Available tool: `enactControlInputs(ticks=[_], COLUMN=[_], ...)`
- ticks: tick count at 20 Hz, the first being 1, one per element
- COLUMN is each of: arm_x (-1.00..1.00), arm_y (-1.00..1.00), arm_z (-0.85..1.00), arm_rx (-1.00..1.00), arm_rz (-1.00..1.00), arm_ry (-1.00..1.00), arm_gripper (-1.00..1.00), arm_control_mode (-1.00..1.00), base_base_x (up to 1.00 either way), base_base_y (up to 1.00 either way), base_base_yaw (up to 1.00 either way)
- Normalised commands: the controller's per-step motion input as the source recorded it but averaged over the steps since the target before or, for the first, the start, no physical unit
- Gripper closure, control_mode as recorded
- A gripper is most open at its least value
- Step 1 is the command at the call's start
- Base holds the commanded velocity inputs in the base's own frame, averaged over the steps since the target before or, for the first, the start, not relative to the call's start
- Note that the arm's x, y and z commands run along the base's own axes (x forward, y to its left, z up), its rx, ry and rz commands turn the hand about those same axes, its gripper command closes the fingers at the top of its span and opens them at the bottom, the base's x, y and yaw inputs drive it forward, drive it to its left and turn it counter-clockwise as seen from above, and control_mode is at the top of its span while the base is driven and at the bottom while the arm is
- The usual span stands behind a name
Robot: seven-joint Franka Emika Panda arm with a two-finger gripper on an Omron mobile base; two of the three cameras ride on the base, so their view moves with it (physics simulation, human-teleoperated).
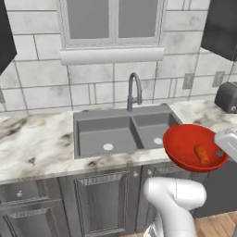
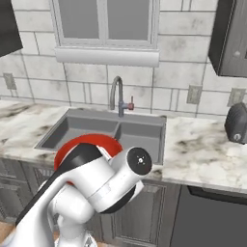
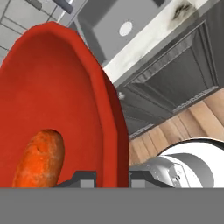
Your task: Pick the carrot from the cabinet and place it in the bowl. Then pick the bowl and place it in the sink. Then turn on the sink facuet.
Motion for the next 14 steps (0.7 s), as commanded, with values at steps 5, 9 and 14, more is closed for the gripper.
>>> enactControlInputs(ticks=[5,9,14], arm_x=[0.00,0.00,0.00], arm_y=[0.00,0.00,0.00], arm_z=[0.00,0.00,0.00], arm_rx=[0.00,0.00,0.00], arm_rz=[0.00,0.00,0.00], arm_ry=[0.00,0.00,0.00], arm_gripper=[1.00,1.00,1.00], arm_control_mode=[1.00,1.00,1.00], base_base_x=[0.61,0.78,0.62], base_base_y=[-0.51,-0.03,-0.13], base_base_yaw=[0.01,0.03,0.06])
